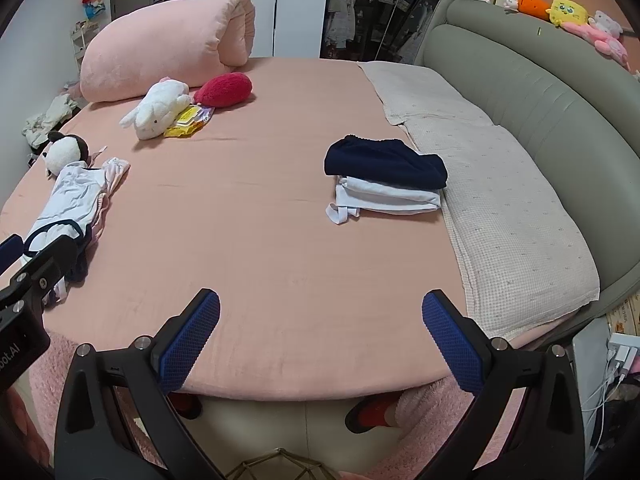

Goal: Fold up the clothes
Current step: 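Move both grippers toward the light-blue garment with navy trim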

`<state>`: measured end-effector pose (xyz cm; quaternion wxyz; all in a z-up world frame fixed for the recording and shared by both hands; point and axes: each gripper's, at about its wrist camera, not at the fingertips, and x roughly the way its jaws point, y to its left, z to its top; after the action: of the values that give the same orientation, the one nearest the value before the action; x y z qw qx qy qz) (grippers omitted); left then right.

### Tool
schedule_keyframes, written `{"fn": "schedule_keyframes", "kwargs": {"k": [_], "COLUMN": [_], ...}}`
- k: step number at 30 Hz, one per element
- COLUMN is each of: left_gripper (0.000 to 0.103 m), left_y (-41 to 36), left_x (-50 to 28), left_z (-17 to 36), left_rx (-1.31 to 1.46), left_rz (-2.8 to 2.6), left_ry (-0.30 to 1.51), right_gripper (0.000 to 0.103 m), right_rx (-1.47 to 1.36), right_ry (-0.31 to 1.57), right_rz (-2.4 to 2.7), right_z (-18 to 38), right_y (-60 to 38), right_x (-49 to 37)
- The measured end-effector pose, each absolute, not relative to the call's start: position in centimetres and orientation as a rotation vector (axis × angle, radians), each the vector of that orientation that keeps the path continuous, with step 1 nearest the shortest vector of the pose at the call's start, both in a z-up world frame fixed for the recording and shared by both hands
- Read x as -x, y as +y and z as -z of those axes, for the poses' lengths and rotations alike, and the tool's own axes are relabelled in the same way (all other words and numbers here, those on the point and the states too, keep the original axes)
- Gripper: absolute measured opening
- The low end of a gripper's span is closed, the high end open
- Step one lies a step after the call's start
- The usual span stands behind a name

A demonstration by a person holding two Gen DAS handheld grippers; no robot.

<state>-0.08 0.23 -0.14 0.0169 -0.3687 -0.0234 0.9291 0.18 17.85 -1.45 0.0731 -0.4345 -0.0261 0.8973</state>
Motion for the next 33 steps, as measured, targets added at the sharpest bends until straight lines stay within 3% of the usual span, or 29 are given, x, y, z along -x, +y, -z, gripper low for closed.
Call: {"fn": "schedule_keyframes", "kwargs": {"k": [10,23,30,33], "left_gripper": [0.092,0.092,0.092,0.092], "left_y": [-1.2,-11.5,-22.6,-27.9], "left_x": [0.4,2.0,3.2,4.0], "left_z": [0.8,2.9,6.6,8.9], "left_rx": [1.101,1.177,1.322,1.404], "left_rz": [-2.798,-2.913,-3.093,-3.147], "left_ry": [-0.229,-0.465,-0.594,-0.693], "right_gripper": [0.103,0.102,0.102,0.096], "right_rx": [1.305,1.148,1.416,1.622], "right_ry": [-0.101,-0.456,-0.489,-0.441], "right_rz": [-2.747,-2.949,-3.067,-3.095], "right_z": [1.3,-1.1,2.2,5.0], "right_y": [17.0,7.4,0.7,-2.7], "right_x": [-0.3,3.4,10.6,13.8]}}
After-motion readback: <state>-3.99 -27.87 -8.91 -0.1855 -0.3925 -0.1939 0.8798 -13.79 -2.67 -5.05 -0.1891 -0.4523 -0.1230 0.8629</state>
